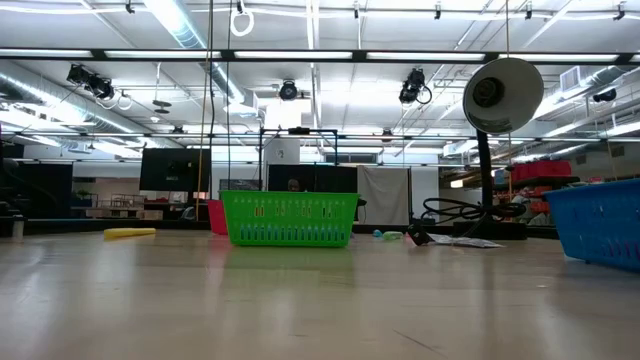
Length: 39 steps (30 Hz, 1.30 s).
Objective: Pick & Place Markers
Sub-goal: Put the bottom large yellow pen into the blue bin
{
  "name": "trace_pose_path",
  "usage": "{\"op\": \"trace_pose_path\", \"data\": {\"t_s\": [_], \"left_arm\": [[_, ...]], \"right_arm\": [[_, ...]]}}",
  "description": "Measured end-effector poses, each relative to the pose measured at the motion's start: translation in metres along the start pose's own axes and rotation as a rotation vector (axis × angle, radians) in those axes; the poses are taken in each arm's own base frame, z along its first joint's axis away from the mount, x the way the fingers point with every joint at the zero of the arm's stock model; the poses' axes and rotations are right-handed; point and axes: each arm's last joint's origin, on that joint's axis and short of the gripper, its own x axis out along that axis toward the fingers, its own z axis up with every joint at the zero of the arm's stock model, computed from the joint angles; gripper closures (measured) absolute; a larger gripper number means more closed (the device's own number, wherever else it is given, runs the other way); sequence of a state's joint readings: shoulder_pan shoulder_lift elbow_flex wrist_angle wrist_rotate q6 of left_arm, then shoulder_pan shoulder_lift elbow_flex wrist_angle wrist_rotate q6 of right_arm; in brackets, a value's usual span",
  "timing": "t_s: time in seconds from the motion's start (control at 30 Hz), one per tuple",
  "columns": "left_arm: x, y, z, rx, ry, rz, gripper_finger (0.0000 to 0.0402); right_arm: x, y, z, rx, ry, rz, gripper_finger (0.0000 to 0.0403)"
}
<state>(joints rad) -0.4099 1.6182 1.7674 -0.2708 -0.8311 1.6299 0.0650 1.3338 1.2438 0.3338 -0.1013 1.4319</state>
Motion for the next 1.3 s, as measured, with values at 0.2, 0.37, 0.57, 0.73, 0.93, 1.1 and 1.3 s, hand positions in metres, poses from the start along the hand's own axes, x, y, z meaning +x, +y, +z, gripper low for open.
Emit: {"op": "trace_pose_path", "data": {"t_s": [0.2, 0.37, 0.57, 0.73, 0.93, 1.1, 1.3], "left_arm": [[-0.001, 0.001, -0.001, -0.007, 0.004, 0.002, 0.0385], [-0.001, 0.001, -0.001, -0.071, 0.005, -0.001, 0.0369], [0.000, 0.003, -0.001, -0.379, 0.021, 0.026, 0.0304], [-0.008, 0.010, -0.010, -0.640, 0.001, 0.042, 0.0270], [-0.021, 0.022, -0.025, -0.887, -0.049, 0.066, 0.0244], [-0.028, 0.030, -0.037, -1.113, -0.080, 0.080, 0.0229], [-0.031, 0.034, -0.047, -1.357, -0.082, 0.086, 0.0228]], "right_arm": [[0.000, -0.001, 0.000, -0.018, -0.001, -0.004, 0.0377], [0.000, -0.001, 0.000, -0.035, 0.000, -0.001, 0.0382], [-0.001, 0.001, 0.001, -0.065, -0.008, 0.008, 0.0370], [-0.005, 0.010, 0.003, -0.119, -0.012, 0.050, 0.0379], [-0.008, 0.014, 0.005, -0.196, -0.036, 0.051, 0.0379], [-0.010, 0.017, 0.005, -0.302, -0.042, 0.056, 0.0380], [-0.012, 0.019, 0.003, -0.474, -0.039, 0.050, 0.0381]]}}
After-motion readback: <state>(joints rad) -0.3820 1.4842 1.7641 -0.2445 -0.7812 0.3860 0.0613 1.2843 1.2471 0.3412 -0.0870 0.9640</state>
